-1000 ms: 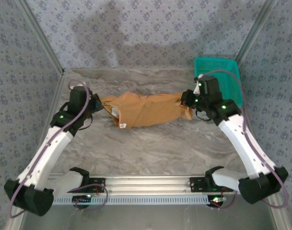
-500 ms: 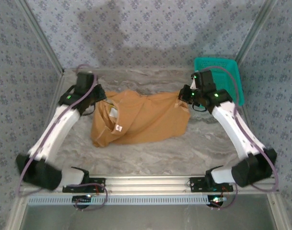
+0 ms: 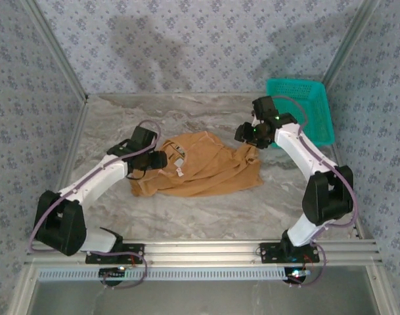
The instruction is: Fold the inside-out t-shirt
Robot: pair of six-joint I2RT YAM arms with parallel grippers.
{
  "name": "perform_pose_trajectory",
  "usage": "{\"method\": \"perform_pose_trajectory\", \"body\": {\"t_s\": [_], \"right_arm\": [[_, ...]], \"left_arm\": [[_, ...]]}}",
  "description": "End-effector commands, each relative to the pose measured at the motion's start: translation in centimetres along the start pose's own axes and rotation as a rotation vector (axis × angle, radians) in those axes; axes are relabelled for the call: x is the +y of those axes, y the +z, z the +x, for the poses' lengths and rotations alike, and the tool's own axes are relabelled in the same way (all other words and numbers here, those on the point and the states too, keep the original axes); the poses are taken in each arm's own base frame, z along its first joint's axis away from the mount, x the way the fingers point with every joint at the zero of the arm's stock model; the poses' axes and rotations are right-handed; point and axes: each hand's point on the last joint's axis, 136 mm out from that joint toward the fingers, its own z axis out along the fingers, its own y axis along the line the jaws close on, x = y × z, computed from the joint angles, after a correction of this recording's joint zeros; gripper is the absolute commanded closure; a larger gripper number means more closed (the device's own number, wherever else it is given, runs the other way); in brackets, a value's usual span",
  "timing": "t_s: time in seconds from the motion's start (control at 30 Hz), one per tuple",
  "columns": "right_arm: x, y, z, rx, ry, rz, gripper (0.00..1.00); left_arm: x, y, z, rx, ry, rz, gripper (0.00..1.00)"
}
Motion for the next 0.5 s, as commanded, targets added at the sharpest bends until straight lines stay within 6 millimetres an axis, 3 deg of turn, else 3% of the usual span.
{"method": "perform_pose_trajectory", "body": {"t_s": [0.0, 0.1, 0.2, 0.4, 0.47], "right_arm": [[-1.6, 0.0, 4.7, 0.086, -0.053, 0.06, 0.44], [-3.7, 0.7, 8.8, 0.153, -0.055, 0.102, 0.44], [-5.6, 1.0, 11.4, 0.195, -0.047, 0.136, 0.44], [-7.8, 2.0, 14.8, 0.248, -0.011, 0.162, 0.43], [-8.2, 2.7, 15.4, 0.255, 0.0, 0.161, 0.43]], "left_arm": [[-1.2, 1.3, 0.2, 0.023, 0.034, 0.071, 0.43], [-1.1, 3.0, 0.4, 0.055, 0.037, 0.05, 0.42], [-0.9, 4.9, 0.2, 0.084, 0.039, 0.014, 0.42], [0.0, 8.8, 1.0, 0.185, 0.022, -0.068, 0.48], [0.4, 9.5, 1.4, 0.205, 0.014, -0.094, 0.54]]}}
